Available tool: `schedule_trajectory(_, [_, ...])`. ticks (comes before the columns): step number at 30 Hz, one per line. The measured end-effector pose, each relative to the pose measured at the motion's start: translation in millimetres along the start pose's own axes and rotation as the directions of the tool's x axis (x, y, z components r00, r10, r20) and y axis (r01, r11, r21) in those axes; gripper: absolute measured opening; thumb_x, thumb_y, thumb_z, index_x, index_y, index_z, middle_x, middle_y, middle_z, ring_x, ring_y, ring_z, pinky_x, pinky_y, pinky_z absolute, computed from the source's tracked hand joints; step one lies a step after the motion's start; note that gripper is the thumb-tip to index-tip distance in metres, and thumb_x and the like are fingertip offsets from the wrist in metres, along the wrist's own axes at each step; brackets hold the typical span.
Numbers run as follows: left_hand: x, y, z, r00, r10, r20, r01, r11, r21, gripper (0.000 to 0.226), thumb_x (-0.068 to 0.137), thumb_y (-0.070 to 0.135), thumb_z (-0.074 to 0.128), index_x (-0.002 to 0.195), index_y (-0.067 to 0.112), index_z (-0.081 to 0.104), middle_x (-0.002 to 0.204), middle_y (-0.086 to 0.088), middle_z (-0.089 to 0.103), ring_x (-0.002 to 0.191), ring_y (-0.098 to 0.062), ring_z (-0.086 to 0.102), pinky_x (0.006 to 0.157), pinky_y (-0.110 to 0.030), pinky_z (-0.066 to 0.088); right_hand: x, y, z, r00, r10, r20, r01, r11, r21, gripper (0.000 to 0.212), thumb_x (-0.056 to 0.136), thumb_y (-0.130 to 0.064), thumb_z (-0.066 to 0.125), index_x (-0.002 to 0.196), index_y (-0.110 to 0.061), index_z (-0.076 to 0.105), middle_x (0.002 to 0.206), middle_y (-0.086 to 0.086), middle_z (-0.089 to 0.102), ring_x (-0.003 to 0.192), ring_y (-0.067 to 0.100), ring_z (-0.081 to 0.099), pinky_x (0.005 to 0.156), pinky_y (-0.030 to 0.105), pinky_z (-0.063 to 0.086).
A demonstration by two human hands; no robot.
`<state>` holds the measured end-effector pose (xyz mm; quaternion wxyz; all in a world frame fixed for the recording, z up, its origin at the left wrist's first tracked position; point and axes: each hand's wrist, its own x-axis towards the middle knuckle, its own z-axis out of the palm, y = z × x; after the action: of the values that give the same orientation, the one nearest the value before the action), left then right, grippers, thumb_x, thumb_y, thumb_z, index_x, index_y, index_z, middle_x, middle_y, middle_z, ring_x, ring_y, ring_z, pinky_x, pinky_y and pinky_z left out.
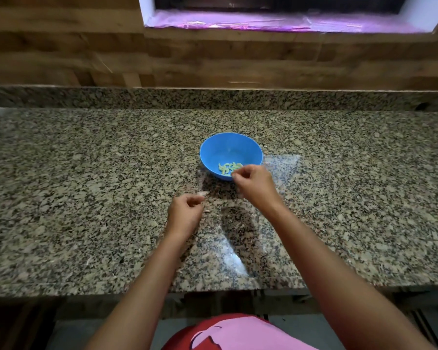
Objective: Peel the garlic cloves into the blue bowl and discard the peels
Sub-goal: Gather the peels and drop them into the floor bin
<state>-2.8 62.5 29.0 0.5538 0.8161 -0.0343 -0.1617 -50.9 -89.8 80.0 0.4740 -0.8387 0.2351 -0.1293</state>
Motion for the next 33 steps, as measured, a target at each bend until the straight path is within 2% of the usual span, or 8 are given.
schedule_trajectory(3, [-8.3,-13.5,1.5,0.994,0.093,-0.055,-0.076,0.964,0.254,0.027,0.088,0.008,0.062,0.114,0.01,0.061,0.113,0.003,0.054,0.071,-0.003,0.053,0.046,-0.007,0.042,-17.9,8.5,9.9,0.984,0.095,0.148,-0.101,0.994,0.034,0.014,0.092,-0.012,0.057,0.092,-0.005,0.069,0.084,0.015,0.069,0.066,0.02,0.062,0.068,0.04,0.058])
schedule_trajectory(12, [-2.3,-14.9,4.6,0.987,0.155,-0.036,-0.124,0.889,0.44,0.033,0.09,0.015,0.059,0.122,0.009,0.055,0.128,-0.006,0.042,0.097,-0.012,0.05,0.074,-0.013,0.044,-25.1,27.8,28.3,0.951,0.21,0.227,-0.207,0.978,-0.035,0.017,0.092,-0.009,0.055,0.102,-0.004,0.068,0.085,0.002,0.066,0.064,0.015,0.063,0.071,0.036,0.059])
schedule_trajectory(16, [0.6,-12.1,-1.4,0.988,0.15,0.028,-0.146,0.878,0.456,0.021,0.091,0.015,0.057,0.11,0.008,0.061,0.115,-0.003,0.048,0.086,-0.006,0.046,0.055,-0.01,0.044,-25.1,33.8,30.1,0.946,0.218,0.238,-0.224,0.975,-0.003,0.015,0.091,-0.008,0.056,0.1,-0.005,0.068,0.082,0.007,0.068,0.066,0.017,0.062,0.076,0.043,0.058])
schedule_trajectory(19, [0.2,-13.8,-5.0,0.996,0.09,0.007,-0.089,0.96,0.267,0.015,0.085,0.013,0.066,0.099,0.007,0.062,0.096,-0.001,0.059,0.079,-0.009,0.054,0.054,-0.009,0.044,-26.5,33.7,30.5,0.939,0.213,0.269,-0.242,0.967,0.078,0.015,0.09,-0.006,0.059,0.103,-0.004,0.066,0.081,0.007,0.068,0.065,0.014,0.063,0.073,0.037,0.058])
schedule_trajectory(21, [-4.5,-10.8,-6.1,0.998,-0.03,0.064,0.034,0.997,-0.072,0.013,0.082,0.01,0.069,0.092,0.006,0.062,0.084,-0.004,0.065,0.069,-0.012,0.06,0.053,-0.012,0.047,-29.8,31.4,31.0,0.922,0.191,0.337,-0.268,0.943,0.198,0.02,0.086,-0.003,0.064,0.107,-0.001,0.063,0.079,0.004,0.067,0.063,0.008,0.064,0.066,0.027,0.058])
schedule_trajectory(25, [-17.8,0.4,-2.0,0.961,-0.13,0.244,0.253,0.773,-0.582,0.006,0.082,-0.006,0.061,0.082,0.0,0.062,0.069,-0.007,0.068,0.054,-0.011,0.065,0.053,-0.017,0.054,-36.8,28.3,36.9,0.919,0.111,0.378,-0.258,0.895,0.363,0.011,0.083,0.001,0.066,0.093,-0.004,0.064,0.072,0.002,0.068,0.059,0.006,0.064,0.059,0.021,0.056])
schedule_trajectory(29, [-18.7,3.7,-3.9,0.945,-0.119,0.304,0.297,0.701,-0.648,0.009,0.082,-0.01,0.059,0.085,-0.004,0.065,0.071,-0.011,0.071,0.063,-0.015,0.069,0.059,-0.019,0.057,-39.4,29.9,35.7,0.939,0.073,0.335,-0.228,0.862,0.453,0.008,0.086,-0.001,0.062,0.088,-0.005,0.069,0.073,0.005,0.069,0.061,0.011,0.065,0.06,0.02,0.056])
schedule_trajectory(33, [-21.8,5.1,-5.3,0.957,-0.079,0.281,0.231,0.793,-0.564,0.008,0.08,-0.008,0.064,0.082,-0.001,0.067,0.073,-0.01,0.072,0.064,-0.015,0.069,0.059,-0.018,0.056,-41.2,30.6,32.9,0.939,0.018,0.343,-0.168,0.896,0.412,0.012,0.09,-0.006,0.059,0.092,-0.012,0.07,0.08,0.006,0.072,0.07,0.015,0.068,0.067,0.026,0.058])
